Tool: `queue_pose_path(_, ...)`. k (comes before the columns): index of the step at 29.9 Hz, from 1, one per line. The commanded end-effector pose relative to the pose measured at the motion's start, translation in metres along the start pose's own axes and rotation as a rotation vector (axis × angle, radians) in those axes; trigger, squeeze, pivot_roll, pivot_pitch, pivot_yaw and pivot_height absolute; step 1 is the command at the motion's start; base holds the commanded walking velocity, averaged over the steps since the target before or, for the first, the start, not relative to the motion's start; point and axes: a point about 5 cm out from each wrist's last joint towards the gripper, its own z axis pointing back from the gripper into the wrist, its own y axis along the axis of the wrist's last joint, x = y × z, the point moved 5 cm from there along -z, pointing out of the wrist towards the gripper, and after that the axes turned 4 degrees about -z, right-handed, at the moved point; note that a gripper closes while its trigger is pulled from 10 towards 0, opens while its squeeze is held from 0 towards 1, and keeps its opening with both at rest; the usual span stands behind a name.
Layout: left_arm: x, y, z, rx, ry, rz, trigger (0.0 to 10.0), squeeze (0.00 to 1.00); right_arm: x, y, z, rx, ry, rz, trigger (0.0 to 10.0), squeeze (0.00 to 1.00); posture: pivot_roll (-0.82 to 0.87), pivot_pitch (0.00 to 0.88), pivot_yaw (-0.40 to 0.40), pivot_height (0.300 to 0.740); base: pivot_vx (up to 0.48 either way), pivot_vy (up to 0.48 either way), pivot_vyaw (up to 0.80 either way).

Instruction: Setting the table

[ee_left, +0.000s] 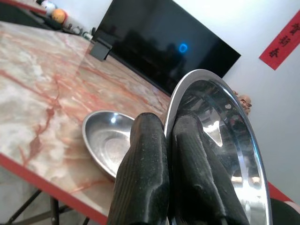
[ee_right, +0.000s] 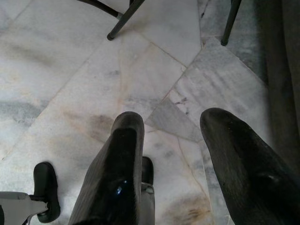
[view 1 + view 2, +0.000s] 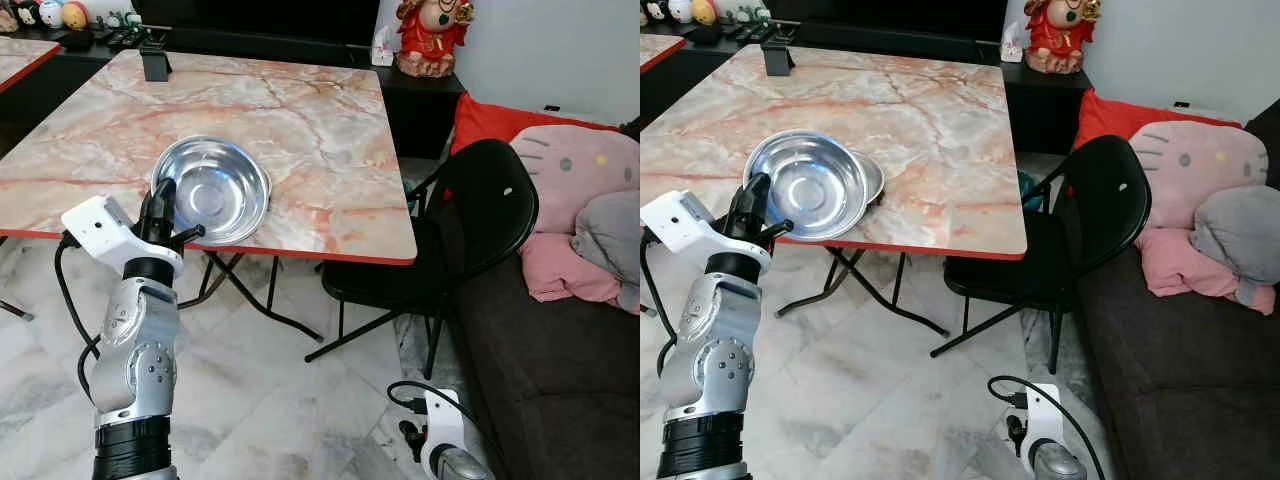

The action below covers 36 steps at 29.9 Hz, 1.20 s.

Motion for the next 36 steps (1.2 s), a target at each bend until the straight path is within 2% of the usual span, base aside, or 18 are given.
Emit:
queue_pose_path(1, 0.0077, 0.0038, -0.0027, 0.012, -0.017, 0.010, 10.0, 0.00, 0.0031, 0.0028, 0.0000, 0.009, -0.008, -0.002, 10.0, 0.00, 0.04, 0.005, -0.108, 0.740, 0.259, 0.000, 0.00)
queue_pose_path(14, 0.0117, 0.0039, -0.0083, 0.009, -0.030, 0.018, 10.0, 0.00, 0.0018, 0.0025, -0.0001, 0.006, 0.000, 0.012, 10.0, 0.00, 0.04, 0.002, -0.103, 0.740, 0.275, 0.000, 0.00)
queue_pose_path(19, 0.0120, 0.0040, -0.0086, 0.009, -0.030, 0.016, 10.0, 0.00, 0.0013, 0.0027, -0.0002, 0.001, 0.007, 0.043, 10.0, 0.00, 0.04, 0.002, -0.103, 0.740, 0.295, 0.000, 0.00)
queue_pose_path(22, 0.0144, 0.0022, -0.0092, 0.006, -0.036, 0.023, 10.0, 0.00, 0.0014, 0.0030, -0.0002, -0.003, 0.011, 0.097, 10.0, 0.00, 0.04, 0.000, -0.103, 0.740, 0.295, 0.000, 0.00)
queue_pose_path(36, 0.0141, 0.0010, -0.0110, 0.001, -0.035, 0.016, 10.0, 0.00, 0.0011, 0.0019, -0.0002, -0.013, 0.019, 0.108, 10.0, 0.00, 0.04, 0.000, -0.104, 0.740, 0.291, 0.000, 0.10)
